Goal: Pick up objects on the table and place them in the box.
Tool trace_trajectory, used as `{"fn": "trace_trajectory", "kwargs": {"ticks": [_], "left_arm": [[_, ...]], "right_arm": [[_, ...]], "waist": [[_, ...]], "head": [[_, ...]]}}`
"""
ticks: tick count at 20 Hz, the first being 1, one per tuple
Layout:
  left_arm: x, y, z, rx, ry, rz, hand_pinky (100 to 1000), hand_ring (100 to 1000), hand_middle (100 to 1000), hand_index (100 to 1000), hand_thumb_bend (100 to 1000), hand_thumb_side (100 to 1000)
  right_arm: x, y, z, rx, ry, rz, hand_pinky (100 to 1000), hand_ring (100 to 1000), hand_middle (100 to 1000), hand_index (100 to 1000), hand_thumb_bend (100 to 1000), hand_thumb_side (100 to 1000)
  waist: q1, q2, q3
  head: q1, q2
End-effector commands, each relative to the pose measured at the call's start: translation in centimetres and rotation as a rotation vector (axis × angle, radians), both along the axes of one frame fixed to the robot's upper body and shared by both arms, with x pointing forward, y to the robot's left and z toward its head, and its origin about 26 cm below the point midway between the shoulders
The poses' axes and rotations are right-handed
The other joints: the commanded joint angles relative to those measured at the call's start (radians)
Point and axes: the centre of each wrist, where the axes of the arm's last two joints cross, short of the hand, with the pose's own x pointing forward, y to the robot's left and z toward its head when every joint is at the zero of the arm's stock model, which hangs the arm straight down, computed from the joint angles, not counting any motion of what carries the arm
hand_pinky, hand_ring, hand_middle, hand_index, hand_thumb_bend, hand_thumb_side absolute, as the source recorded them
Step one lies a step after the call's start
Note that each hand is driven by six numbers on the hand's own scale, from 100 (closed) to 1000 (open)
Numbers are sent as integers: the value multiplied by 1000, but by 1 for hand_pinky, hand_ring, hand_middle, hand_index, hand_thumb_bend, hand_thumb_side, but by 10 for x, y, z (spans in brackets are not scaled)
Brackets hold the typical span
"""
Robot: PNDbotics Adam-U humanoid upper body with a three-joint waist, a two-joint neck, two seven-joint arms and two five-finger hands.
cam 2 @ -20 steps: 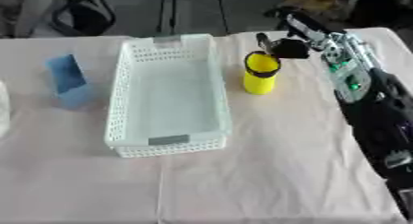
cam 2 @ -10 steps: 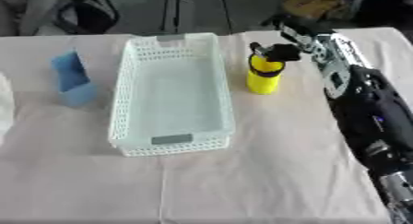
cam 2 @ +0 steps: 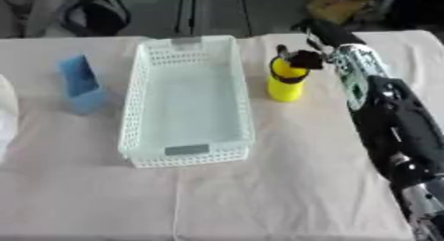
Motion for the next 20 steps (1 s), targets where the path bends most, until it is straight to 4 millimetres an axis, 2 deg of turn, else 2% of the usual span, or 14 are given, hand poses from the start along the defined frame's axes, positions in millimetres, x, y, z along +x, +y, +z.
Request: {"fn": "trace_trajectory", "kwargs": {"ticks": [1,20], "left_arm": [[0,0,10,19,-31,-9,561,629,651,848,249,931],[0,-1,9,15,-30,-14,561,628,651,848,247,932]], "right_arm": [[1,-1,9,-3,-24,1,861,891,929,953,295,844],[3,11,-17,12,81,38,833,875,919,958,272,873]], "waist": [[0,-12,3],[5,-12,10]], "head": [[-2,9],[-5,5]]}}
